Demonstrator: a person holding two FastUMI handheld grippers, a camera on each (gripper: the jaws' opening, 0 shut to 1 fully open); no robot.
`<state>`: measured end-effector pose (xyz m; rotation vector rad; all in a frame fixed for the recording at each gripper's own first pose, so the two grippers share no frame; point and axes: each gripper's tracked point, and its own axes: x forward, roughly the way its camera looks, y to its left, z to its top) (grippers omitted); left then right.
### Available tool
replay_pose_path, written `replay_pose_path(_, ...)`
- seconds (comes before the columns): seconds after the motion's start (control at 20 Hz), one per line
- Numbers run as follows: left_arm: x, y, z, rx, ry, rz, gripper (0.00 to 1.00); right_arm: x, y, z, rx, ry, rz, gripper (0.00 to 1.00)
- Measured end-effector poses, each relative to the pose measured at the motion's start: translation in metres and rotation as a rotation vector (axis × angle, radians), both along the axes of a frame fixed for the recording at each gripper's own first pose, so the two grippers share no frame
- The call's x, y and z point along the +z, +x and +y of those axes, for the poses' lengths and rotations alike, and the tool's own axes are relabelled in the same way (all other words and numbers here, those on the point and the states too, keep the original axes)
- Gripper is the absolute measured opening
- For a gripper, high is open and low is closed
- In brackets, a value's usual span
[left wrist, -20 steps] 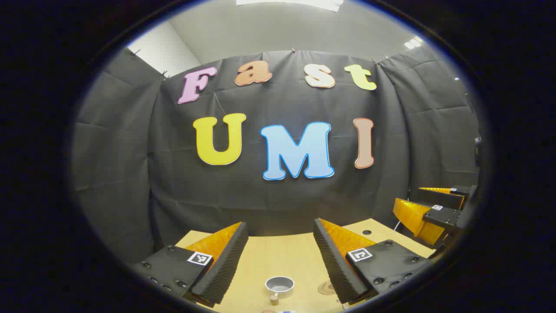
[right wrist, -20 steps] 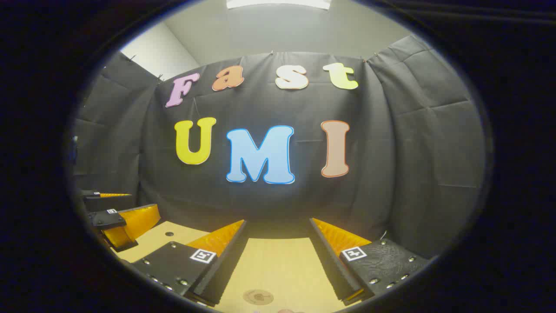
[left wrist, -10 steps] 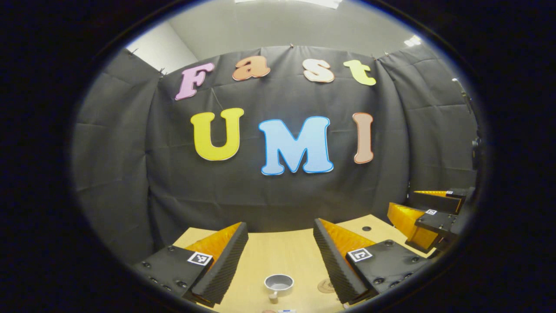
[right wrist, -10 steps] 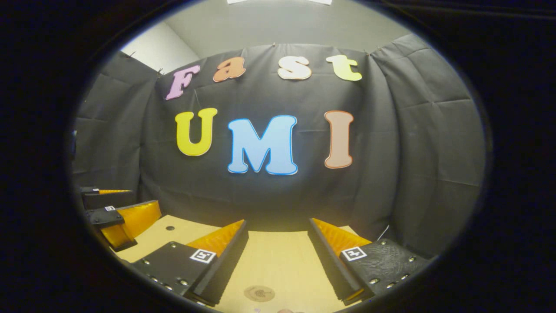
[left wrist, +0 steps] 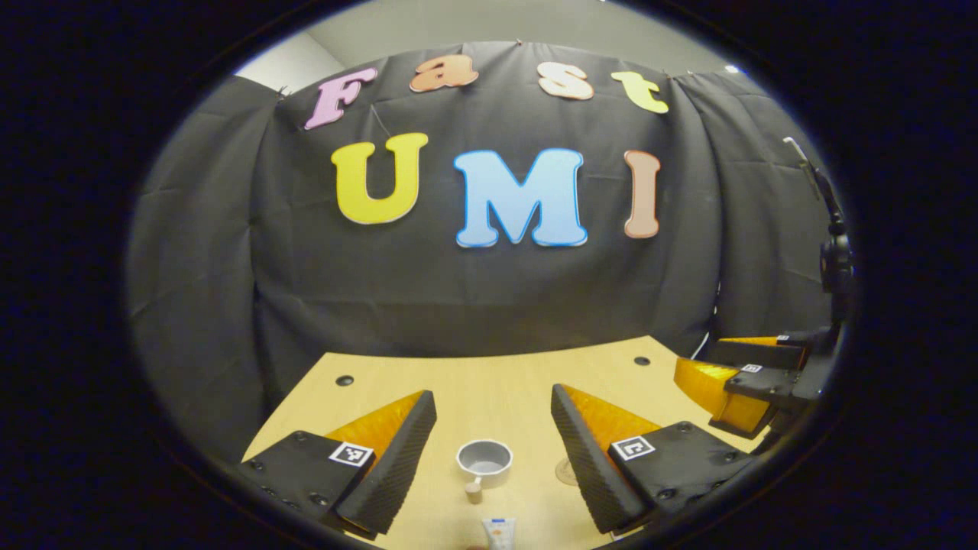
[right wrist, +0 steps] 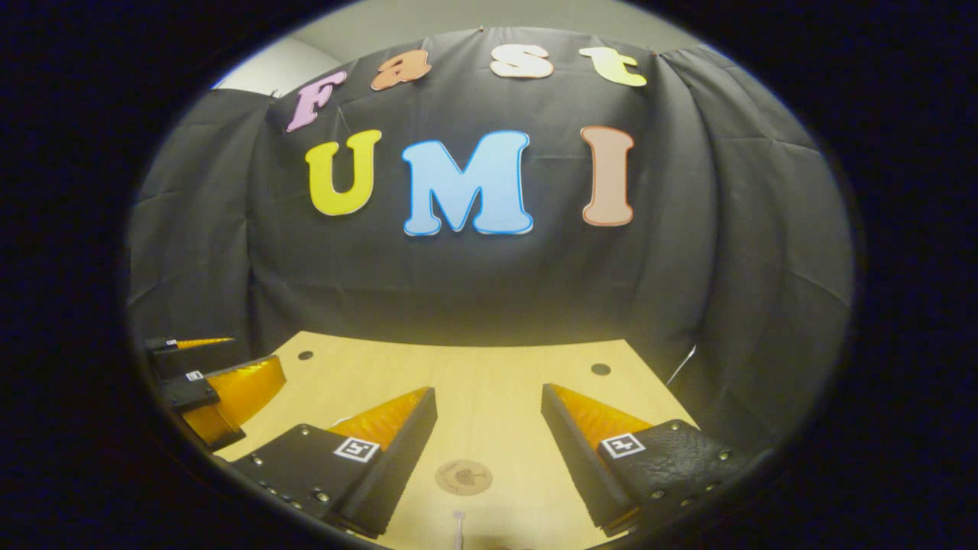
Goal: Put the toothbrush and toothpaste on the desktop into the cup, then pick up the cup and place it on the coaster on the desktop.
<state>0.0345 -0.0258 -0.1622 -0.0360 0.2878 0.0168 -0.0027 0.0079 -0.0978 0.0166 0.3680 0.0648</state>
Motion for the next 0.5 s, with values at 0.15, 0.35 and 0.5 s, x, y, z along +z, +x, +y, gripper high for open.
replay_pose_path(0.15, -0.020, -0.037, -0.001, -0.014, -0.018, 0.108, 1.00, -0.046, -0.011, 0.004, 0.016, 0.007, 0.139, 0.90)
replay_pose_path(0.35, -0.075, -0.064, -0.003, -0.032, -0.023, 0.254, 1.00, -0.098, -0.025, 0.009, 0.025, 0.026, 0.313, 0.89)
replay_pose_path(0.5, -0.117, -0.079, -0.007, -0.048, -0.040, 0.374, 0.94, -0.137, -0.040, 0.013, 0.039, 0.036, 0.445, 0.90)
